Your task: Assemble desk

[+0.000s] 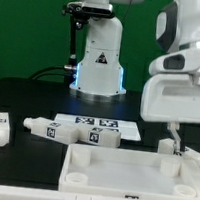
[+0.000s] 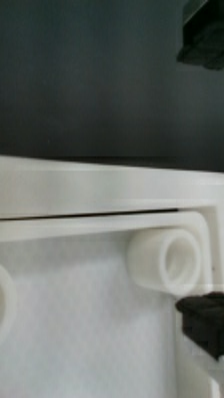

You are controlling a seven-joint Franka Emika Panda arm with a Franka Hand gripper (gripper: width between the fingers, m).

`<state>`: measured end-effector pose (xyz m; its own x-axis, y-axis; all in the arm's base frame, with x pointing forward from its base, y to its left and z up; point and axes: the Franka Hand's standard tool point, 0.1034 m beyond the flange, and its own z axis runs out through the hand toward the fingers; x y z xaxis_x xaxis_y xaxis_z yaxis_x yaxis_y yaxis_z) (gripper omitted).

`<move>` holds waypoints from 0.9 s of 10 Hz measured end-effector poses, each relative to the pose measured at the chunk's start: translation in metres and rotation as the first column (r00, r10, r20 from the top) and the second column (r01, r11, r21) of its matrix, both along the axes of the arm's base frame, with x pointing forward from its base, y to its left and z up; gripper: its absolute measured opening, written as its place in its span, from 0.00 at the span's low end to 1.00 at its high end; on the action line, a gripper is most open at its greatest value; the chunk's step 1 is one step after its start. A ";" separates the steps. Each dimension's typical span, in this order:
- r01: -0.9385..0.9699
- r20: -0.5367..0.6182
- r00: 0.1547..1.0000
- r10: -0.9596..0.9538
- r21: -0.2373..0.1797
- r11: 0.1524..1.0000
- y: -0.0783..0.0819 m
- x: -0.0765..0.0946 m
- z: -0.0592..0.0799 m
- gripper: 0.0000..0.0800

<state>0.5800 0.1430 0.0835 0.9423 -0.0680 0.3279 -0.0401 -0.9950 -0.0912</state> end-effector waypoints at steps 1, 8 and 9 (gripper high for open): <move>0.094 -0.008 0.996 -0.094 0.037 0.995 0.000 -0.003 0.003 0.81; 0.331 -0.108 0.942 -0.319 0.122 0.936 0.023 -0.037 -0.002 0.81; 0.302 -0.099 0.951 -0.292 0.113 0.947 0.024 -0.037 -0.002 0.81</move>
Offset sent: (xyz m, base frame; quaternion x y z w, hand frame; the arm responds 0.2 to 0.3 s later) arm 0.0000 0.0000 0.0000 0.0000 0.0000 0.0650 0.9979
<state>0.5435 0.1666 0.0816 0.8959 -0.3843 0.2227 -0.3442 -0.9176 -0.1987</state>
